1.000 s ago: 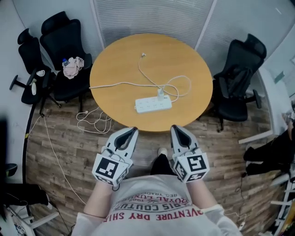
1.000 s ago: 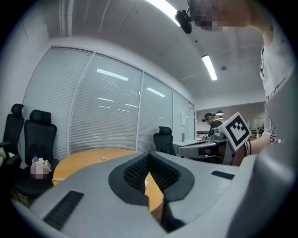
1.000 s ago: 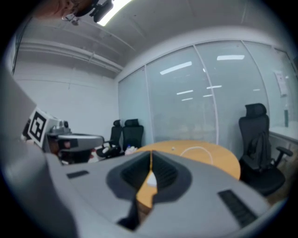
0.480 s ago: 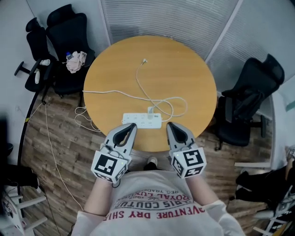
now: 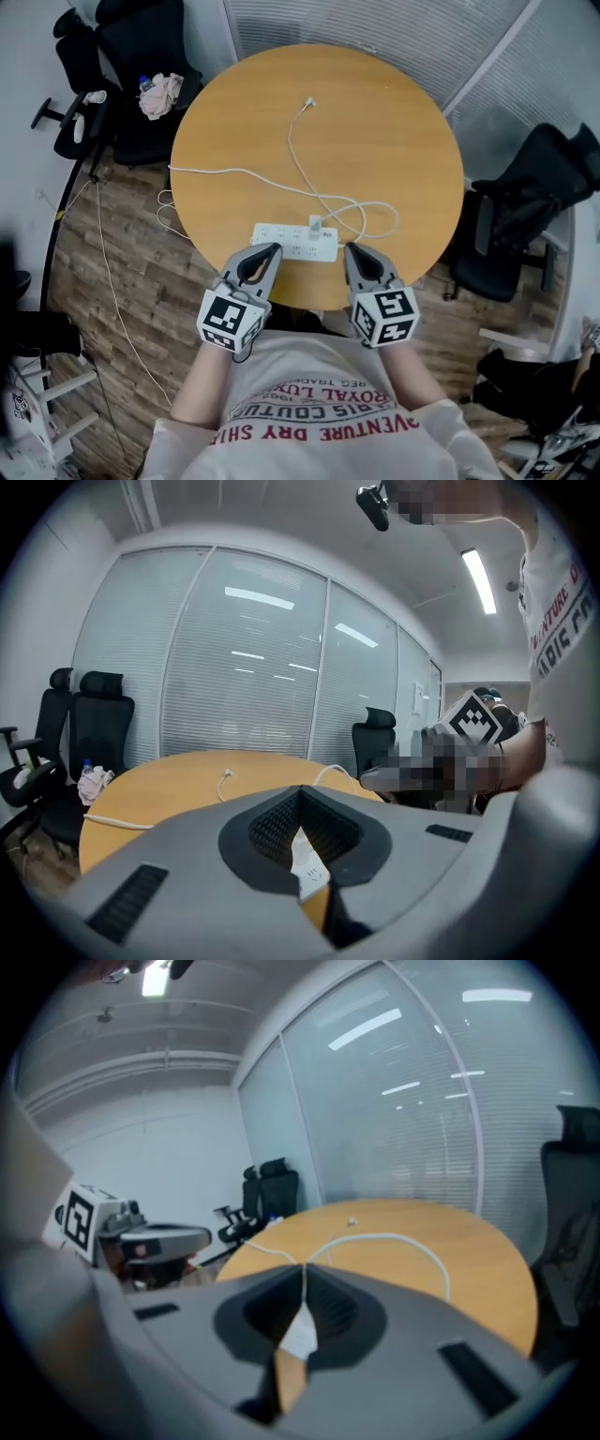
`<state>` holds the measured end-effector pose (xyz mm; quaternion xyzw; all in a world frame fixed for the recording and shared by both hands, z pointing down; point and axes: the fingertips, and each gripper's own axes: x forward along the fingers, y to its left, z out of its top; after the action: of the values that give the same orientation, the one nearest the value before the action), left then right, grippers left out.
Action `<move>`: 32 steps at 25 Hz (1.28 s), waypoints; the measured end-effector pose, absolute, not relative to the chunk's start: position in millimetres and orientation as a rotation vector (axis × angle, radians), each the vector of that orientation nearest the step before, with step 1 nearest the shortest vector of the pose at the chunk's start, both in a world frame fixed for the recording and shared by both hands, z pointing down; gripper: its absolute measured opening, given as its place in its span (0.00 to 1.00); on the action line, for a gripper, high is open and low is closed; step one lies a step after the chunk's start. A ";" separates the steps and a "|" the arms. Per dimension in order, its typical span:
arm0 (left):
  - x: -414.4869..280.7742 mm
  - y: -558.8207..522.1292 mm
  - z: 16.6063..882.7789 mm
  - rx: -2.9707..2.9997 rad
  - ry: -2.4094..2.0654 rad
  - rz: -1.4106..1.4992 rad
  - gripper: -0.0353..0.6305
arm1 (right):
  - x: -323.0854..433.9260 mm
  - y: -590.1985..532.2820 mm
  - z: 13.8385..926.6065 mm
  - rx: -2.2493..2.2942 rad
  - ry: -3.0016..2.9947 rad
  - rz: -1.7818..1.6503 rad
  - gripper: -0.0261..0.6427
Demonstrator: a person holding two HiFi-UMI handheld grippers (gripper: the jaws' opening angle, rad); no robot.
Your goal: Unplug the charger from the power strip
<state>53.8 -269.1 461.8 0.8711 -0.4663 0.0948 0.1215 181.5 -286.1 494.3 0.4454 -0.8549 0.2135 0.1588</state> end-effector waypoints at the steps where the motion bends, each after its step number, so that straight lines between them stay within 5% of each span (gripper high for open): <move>1: 52.9 -273.7 472.0 2.543 -1.341 0.294 0.10 | 179.1 -288.2 501.3 1.268 -2.426 0.622 0.08; 22: 61.6 -301.2 668.6 2.362 -0.886 0.984 0.10 | 137.6 -292.6 629.0 1.155 -2.093 0.806 0.09; 23: 61.4 -301.2 669.0 2.358 -0.875 0.979 0.10 | 136.2 -294.5 630.6 1.160 -2.083 0.809 0.10; 25: 61.2 -300.8 668.5 2.355 -0.855 0.968 0.10 | 132.2 -298.1 633.5 1.159 -2.069 0.825 0.29; 32: 62.5 -301.6 668.7 2.330 -0.791 0.935 0.10 | 122.2 -314.7 643.2 1.176 -1.991 0.806 0.34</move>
<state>62.5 -301.6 668.7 0.8566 -0.2908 0.3438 0.2521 122.2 -314.7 643.2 0.4518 -0.7648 0.3097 0.3392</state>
